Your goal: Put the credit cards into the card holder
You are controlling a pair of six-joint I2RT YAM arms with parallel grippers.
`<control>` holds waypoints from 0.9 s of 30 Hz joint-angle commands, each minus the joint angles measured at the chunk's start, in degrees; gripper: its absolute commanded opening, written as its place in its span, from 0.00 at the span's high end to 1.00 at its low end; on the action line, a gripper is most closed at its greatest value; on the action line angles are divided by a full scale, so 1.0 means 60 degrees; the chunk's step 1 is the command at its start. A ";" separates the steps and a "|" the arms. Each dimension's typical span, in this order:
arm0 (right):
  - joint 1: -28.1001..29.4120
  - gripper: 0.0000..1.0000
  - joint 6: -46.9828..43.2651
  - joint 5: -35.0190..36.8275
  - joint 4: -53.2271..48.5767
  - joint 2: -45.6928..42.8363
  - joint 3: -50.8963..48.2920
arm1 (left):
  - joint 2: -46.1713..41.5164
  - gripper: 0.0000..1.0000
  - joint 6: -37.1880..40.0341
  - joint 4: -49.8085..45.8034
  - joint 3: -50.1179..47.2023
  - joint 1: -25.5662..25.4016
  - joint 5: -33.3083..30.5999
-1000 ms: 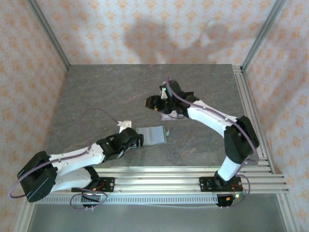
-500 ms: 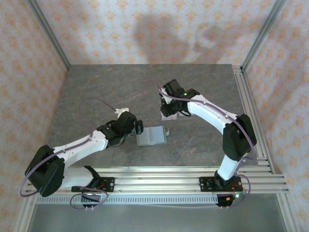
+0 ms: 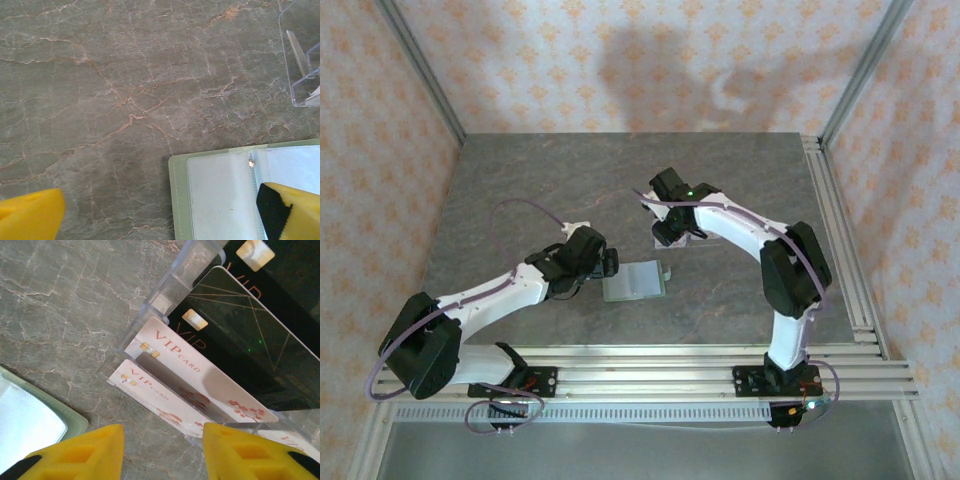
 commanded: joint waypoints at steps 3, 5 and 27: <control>0.0018 0.56 -0.0409 0.0780 -0.0045 0.0383 0.0360 | -0.0093 0.00 0.0157 -0.0289 0.0057 0.0094 0.0034; 0.0026 0.56 -0.0465 0.0919 0.0062 0.0470 0.0354 | -0.0085 0.00 0.0143 -0.0269 0.0047 0.0102 0.0059; 0.0018 0.65 -0.0741 0.0721 -0.0068 0.0869 0.0527 | 0.0054 0.00 -0.0077 -0.0020 -0.0155 0.0095 0.0158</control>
